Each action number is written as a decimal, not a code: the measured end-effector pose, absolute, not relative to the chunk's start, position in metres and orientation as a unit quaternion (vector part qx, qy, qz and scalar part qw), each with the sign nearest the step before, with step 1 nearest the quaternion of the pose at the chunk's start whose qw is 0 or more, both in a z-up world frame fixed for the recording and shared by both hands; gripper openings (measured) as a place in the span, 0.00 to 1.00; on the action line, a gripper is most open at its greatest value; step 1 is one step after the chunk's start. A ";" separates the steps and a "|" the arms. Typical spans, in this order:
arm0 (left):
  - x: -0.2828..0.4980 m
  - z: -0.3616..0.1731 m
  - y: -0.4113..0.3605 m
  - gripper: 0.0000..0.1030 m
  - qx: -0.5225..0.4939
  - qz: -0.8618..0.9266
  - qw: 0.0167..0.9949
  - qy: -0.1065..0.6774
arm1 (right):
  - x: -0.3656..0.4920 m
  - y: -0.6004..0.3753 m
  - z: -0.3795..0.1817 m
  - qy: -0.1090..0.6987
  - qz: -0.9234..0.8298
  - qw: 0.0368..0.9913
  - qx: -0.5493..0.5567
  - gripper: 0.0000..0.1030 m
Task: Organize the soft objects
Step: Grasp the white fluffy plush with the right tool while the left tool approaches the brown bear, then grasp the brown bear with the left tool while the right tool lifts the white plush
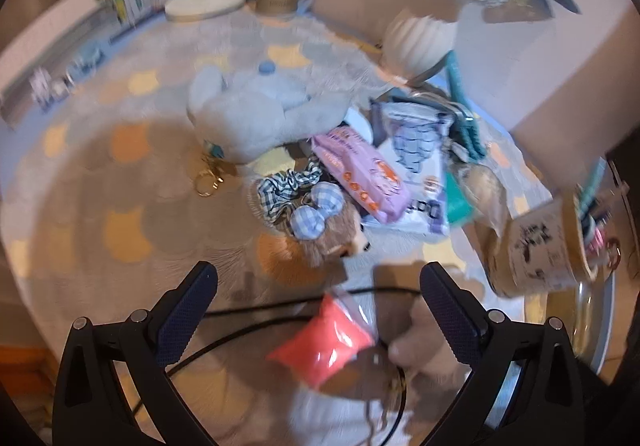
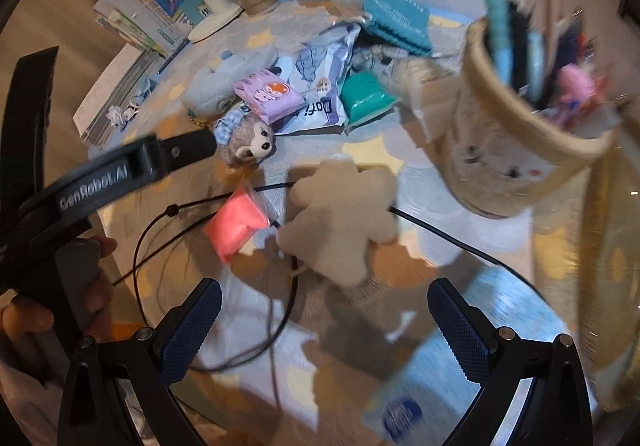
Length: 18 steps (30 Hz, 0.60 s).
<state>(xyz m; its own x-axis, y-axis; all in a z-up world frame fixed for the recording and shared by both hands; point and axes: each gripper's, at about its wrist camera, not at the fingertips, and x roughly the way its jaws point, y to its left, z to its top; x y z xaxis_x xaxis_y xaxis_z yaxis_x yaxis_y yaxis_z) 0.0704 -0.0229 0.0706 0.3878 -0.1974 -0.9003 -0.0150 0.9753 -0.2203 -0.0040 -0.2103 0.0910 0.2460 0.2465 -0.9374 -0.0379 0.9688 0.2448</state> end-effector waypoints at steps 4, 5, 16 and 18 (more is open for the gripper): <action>0.087 0.045 -0.022 0.97 -0.117 -0.044 0.816 0.565 | 0.009 -0.206 0.067 0.614 0.074 0.782 0.081 1.00; 0.090 0.040 -0.025 0.97 -0.109 -0.042 0.814 0.569 | 0.012 -0.207 0.062 0.616 0.069 0.780 0.086 1.00; 0.095 0.026 -0.040 0.36 -0.106 -0.053 0.810 0.574 | 0.028 -0.208 0.037 0.630 0.051 0.765 0.122 0.76; 0.090 0.032 -0.032 0.33 -0.124 -0.048 0.814 0.565 | 0.026 -0.206 0.038 0.623 0.049 0.774 0.097 0.54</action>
<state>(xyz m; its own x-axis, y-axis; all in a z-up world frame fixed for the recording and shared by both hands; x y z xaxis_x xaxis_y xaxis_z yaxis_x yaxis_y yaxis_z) 0.0902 -0.0322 0.0317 0.3567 -0.2176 -0.9085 -0.0626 0.9647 -0.2557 0.0258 -0.2057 0.0385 0.2183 0.1979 -0.9556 0.0451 0.9761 0.2124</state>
